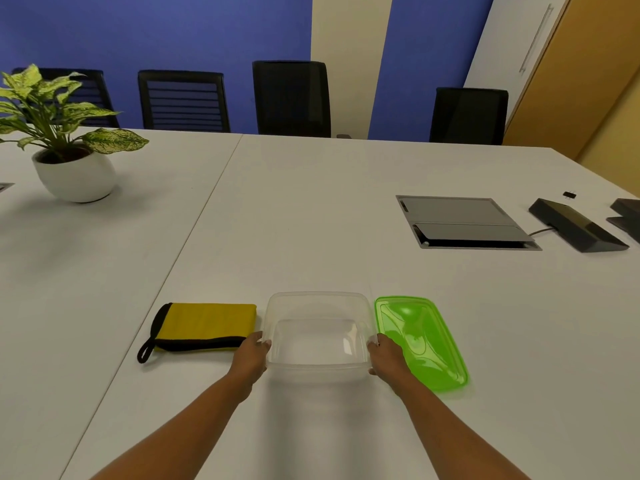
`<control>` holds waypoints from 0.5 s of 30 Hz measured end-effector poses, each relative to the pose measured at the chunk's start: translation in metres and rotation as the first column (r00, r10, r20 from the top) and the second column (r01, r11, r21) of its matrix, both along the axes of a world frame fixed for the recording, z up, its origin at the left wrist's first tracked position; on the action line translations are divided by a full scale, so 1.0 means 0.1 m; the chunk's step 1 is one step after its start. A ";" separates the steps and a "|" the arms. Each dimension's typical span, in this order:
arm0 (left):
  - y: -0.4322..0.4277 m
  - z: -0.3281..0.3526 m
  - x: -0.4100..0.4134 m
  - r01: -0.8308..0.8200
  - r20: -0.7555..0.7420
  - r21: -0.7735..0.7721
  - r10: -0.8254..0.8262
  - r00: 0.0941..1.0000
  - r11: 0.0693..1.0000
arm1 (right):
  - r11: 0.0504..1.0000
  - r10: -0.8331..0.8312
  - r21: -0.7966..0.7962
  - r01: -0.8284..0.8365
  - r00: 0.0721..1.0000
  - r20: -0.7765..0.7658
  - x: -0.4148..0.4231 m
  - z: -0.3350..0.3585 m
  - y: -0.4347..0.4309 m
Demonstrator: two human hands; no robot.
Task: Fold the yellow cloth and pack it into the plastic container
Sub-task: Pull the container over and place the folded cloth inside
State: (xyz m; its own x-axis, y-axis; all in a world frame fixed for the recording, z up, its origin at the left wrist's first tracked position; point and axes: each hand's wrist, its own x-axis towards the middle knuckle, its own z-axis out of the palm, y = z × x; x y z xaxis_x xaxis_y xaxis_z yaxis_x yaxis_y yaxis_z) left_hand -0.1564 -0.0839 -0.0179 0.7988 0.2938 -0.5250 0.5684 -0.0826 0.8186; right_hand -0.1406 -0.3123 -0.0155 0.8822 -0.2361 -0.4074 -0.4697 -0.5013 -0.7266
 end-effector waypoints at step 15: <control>0.18 0.04 -0.19 -0.032 -0.022 -0.020 0.031 0.999 0.999 | 0.875 0.100 -0.480 0.064 0.946 0.308 -0.08 0.13 0.03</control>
State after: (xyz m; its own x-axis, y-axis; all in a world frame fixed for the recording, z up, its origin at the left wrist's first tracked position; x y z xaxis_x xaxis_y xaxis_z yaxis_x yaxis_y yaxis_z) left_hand -0.1757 -0.0664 -0.0139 0.7775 0.3077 -0.5484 0.5884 -0.0481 0.8071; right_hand -0.1482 -0.3092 -0.0028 0.9490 -0.3112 0.0502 -0.2457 -0.8299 -0.5010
